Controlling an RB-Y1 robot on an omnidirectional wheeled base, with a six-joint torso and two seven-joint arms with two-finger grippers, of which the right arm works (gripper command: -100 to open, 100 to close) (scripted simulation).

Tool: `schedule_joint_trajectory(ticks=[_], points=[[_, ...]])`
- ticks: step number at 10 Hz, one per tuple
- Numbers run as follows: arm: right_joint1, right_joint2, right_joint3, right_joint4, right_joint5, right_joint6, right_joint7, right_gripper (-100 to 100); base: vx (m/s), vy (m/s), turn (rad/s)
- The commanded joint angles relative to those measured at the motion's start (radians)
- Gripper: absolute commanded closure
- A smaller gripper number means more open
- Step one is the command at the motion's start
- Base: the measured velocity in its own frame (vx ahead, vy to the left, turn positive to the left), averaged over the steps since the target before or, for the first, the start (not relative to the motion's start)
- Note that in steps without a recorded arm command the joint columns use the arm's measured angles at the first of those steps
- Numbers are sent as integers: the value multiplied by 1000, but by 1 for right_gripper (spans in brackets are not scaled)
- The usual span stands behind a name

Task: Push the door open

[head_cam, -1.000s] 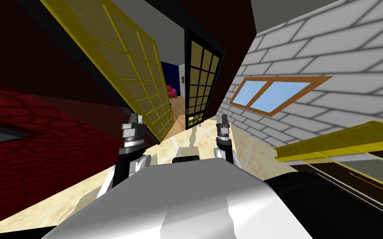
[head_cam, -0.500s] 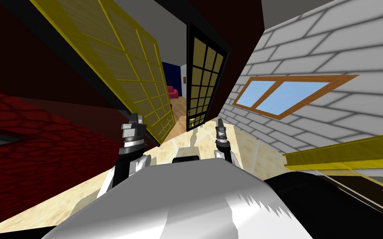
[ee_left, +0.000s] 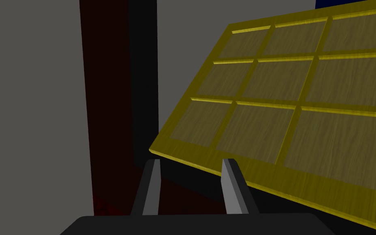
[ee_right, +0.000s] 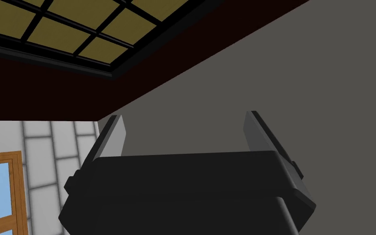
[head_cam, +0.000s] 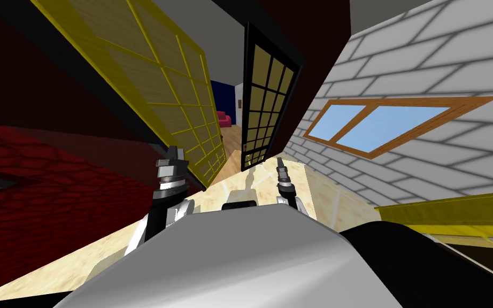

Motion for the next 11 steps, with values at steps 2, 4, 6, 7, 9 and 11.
schedule_joint_trajectory(ticks=[2,4,6,7,9,11], points=[[10,-5,-10,59,23,-40,54,-100,145,7,72],[16,-8,-17,93,35,-62,83,-100,89,-4,45],[22,-11,-24,126,47,-83,112,-100,100,-18,46],[25,-12,-27,143,53,-95,127,-100,104,-7,50],[31,-14,-35,178,66,-118,158,-100,110,5,51],[38,-15,-42,214,79,-141,188,-100,96,4,49]])
